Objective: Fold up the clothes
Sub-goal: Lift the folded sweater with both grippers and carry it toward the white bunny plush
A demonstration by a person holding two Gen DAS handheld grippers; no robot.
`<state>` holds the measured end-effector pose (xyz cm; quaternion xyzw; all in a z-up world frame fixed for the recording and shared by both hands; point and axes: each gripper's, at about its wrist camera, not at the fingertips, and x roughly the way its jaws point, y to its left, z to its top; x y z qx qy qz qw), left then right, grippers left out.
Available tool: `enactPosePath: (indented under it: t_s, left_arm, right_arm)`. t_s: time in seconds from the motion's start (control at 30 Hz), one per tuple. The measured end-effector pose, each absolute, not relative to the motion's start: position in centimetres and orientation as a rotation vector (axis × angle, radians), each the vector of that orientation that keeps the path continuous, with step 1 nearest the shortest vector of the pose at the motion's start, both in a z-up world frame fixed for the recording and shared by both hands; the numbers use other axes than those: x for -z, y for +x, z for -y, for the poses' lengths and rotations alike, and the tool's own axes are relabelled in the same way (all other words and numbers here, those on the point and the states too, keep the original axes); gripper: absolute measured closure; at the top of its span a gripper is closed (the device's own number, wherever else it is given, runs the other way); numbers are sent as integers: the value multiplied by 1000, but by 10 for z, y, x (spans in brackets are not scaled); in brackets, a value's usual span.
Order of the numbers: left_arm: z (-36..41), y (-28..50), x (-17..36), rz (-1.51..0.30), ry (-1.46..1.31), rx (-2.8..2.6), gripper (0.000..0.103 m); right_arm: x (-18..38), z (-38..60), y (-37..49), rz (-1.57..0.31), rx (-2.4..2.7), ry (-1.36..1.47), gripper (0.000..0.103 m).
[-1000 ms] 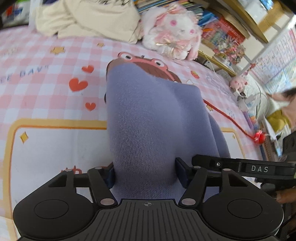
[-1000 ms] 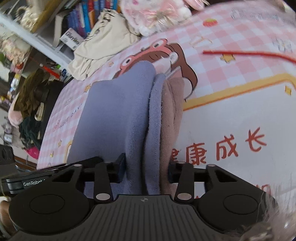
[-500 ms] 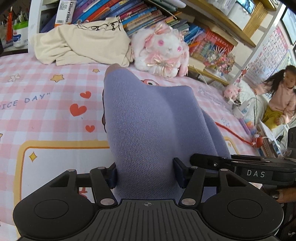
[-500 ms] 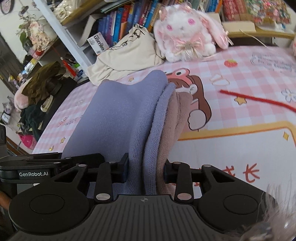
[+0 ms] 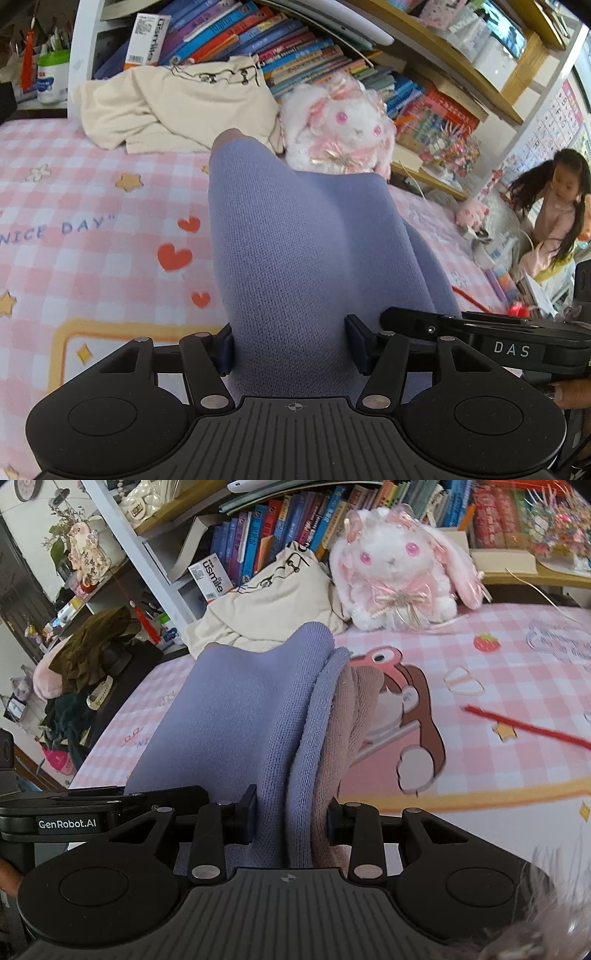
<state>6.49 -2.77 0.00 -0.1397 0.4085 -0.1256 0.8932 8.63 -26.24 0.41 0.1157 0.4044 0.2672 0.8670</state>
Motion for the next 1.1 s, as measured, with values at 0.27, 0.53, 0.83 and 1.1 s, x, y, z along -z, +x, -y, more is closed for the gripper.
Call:
enactPosePath:
  t_s: [0.27,0.53,0.83,1.1]
  left_arm:
    - [15,108,-7,-823,-288,252,45]
    - [1,159,-1,-828,-321,231,45]
    - [-10,212,13,-856,-327,208,45]
    - [-20,243,30,-896,-342,191,44]
  right_arm:
    - [-11,246,133,-824,-562,245,72]
    - [-9,232,190,-832,-550,250,72]
    - [7,218,246,-856,-520,256,72]
    - [24,209,278,-908,-494,279,72]
